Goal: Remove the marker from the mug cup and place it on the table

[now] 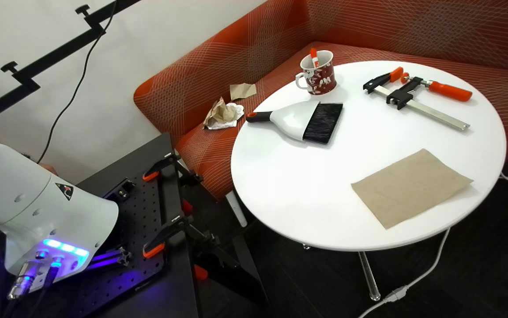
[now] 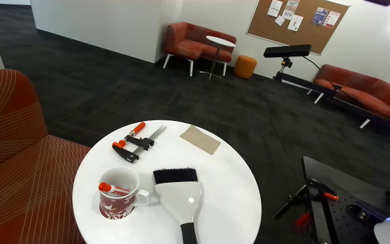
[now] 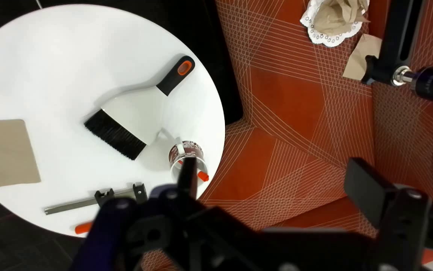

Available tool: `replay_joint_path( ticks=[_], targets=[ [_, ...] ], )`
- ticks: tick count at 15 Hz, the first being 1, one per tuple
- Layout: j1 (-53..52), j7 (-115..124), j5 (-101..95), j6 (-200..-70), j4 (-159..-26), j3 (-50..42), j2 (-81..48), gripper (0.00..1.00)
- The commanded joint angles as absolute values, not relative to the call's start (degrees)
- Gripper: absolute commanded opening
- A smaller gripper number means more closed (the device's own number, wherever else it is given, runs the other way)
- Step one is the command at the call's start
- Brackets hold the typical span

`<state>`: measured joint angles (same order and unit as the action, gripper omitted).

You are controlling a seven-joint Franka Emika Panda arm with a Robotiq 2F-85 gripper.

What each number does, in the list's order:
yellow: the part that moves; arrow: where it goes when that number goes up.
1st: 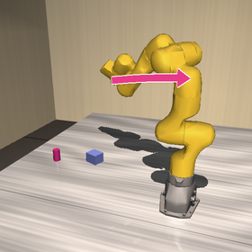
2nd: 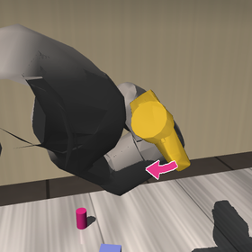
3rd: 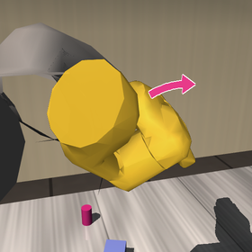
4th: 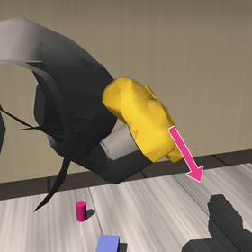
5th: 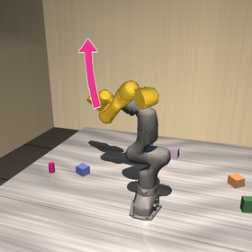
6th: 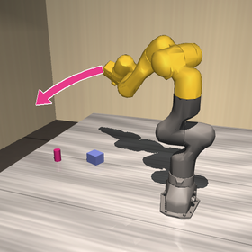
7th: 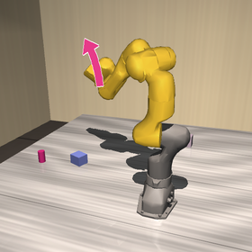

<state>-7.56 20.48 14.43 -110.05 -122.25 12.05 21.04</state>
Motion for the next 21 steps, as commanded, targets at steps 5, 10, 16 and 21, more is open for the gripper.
replay_joint_path(
  ticks=[5, 10, 16, 21],
  targets=[
    [-7.18, 0.23, 12.0, -115.65, -121.62, 7.11, 12.49, 1.0],
    [-6.95, -5.84, 8.91, -129.2, -123.71, 6.12, 5.59, 1.0],
    [-7.16, -4.71, 8.42, -132.79, -124.25, 6.45, 1.77, 1.0],
    [-7.16, -4.71, 8.42, -132.79, -124.1, 6.41, 2.21, 1.0]
  ],
)
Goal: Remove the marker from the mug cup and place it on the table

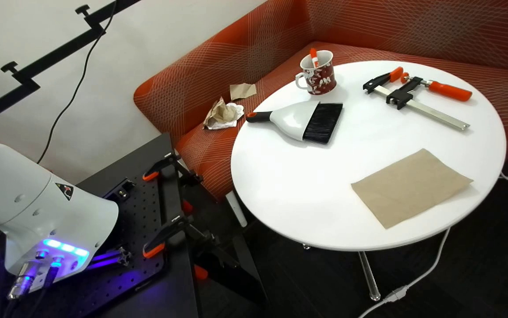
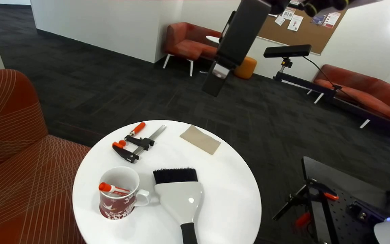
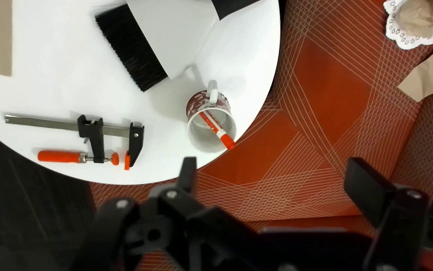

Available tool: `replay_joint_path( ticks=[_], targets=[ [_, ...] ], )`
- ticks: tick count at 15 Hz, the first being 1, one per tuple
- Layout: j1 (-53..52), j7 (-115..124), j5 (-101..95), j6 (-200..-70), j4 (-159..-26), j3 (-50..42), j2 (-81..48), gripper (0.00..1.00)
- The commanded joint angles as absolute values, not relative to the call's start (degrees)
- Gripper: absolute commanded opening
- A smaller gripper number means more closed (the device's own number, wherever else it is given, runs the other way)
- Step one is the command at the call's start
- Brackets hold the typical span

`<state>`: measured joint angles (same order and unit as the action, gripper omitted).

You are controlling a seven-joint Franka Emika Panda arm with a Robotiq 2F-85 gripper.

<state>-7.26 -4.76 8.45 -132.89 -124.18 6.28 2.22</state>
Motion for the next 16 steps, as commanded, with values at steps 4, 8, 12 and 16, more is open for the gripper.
replay_joint_path(
  ticks=[4, 8, 12, 16],
  targets=[
    [-7.12, -9.03, 13.18, -140.18, -124.26, 6.27, -2.13, 1.0],
    [-6.49, -14.68, 16.62, -150.81, -124.03, 7.06, -8.91, 1.0],
    [-3.77, -22.99, 19.23, -157.45, -122.91, 9.37, -15.48, 1.0],
    [0.6, -30.46, 17.62, -158.28, -120.51, 12.9, -21.01, 1.0]
  ],
)
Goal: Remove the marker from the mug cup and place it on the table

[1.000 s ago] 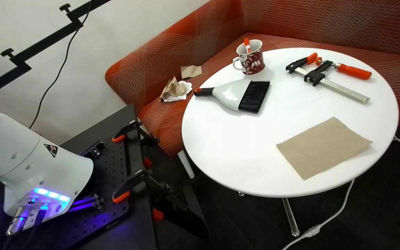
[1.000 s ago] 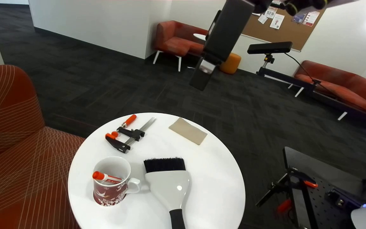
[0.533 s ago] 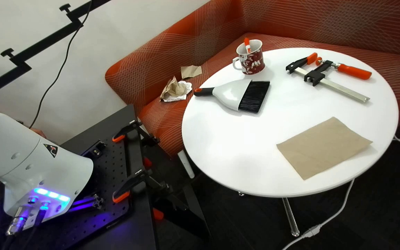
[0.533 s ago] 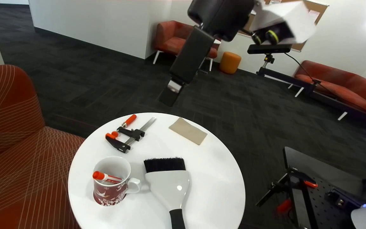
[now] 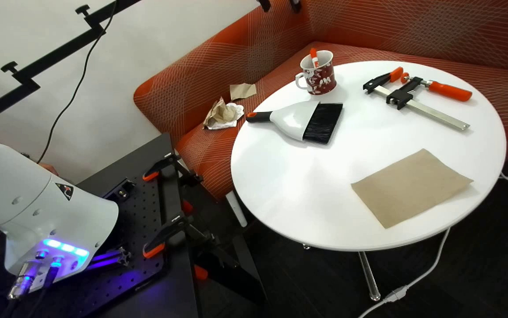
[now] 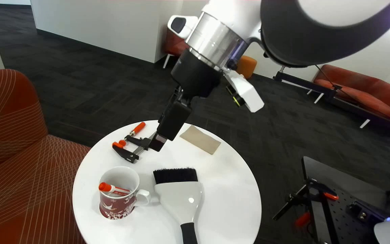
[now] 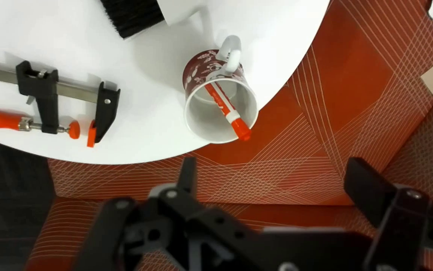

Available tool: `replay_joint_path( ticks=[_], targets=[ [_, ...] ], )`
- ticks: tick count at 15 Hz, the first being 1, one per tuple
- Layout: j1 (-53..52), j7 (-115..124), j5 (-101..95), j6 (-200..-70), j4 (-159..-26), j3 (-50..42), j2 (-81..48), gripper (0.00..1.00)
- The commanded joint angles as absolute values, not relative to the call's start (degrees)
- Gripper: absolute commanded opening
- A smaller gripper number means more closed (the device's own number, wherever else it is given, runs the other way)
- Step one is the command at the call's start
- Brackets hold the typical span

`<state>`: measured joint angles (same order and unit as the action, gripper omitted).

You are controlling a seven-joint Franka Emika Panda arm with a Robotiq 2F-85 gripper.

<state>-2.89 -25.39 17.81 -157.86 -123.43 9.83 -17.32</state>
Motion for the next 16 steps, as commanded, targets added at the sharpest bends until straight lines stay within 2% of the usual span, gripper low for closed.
replay_joint_path(
  ticks=[1, 15, 16],
  targets=[
    [1.26, -31.5, 16.62, -157.84, -119.63, 13.34, -22.3, 1.0],
    [1.41, -32.78, -1.47, -152.75, -105.48, 15.28, -37.63, 1.0],
    [1.35, -30.65, -1.27, -155.9, -108.91, 14.56, -35.8, 1.0]
  ],
)
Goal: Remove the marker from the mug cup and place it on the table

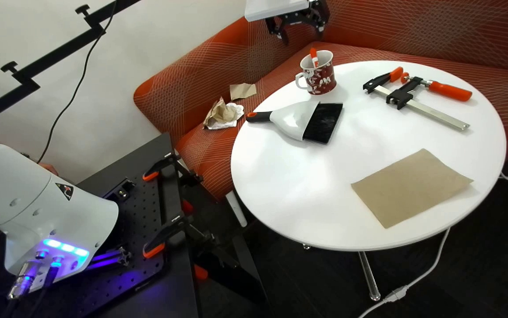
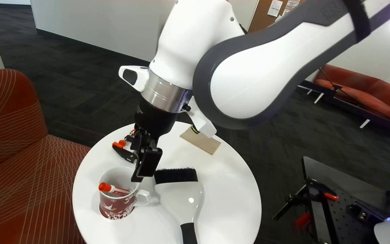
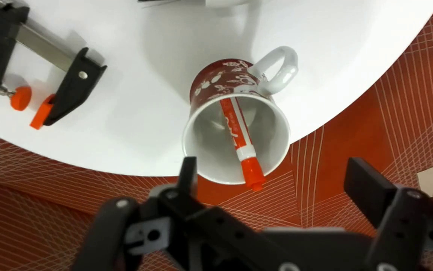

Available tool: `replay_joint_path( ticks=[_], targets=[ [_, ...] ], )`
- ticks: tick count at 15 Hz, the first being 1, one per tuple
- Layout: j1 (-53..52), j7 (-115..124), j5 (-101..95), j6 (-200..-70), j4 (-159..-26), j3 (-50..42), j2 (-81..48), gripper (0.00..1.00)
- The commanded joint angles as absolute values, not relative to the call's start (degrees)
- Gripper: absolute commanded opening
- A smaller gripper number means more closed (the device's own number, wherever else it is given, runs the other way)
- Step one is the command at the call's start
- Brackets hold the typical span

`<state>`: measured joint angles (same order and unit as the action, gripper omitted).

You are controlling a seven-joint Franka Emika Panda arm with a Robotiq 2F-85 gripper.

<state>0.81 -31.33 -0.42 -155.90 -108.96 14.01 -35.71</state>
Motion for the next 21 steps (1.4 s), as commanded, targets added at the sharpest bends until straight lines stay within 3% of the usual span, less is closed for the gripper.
replay_joint_path(
  ticks=[1, 16, 21],
  targets=[
    [1.32, -30.66, -1.35, -155.71, -108.42, 14.78, -36.39, 1.0],
    [3.33, -41.15, -2.62, -154.89, -104.98, 16.71, -40.18, 1.0],
    [3.14, -43.85, -2.41, -154.11, -100.99, 17.02, -43.41, 0.66]
  ],
)
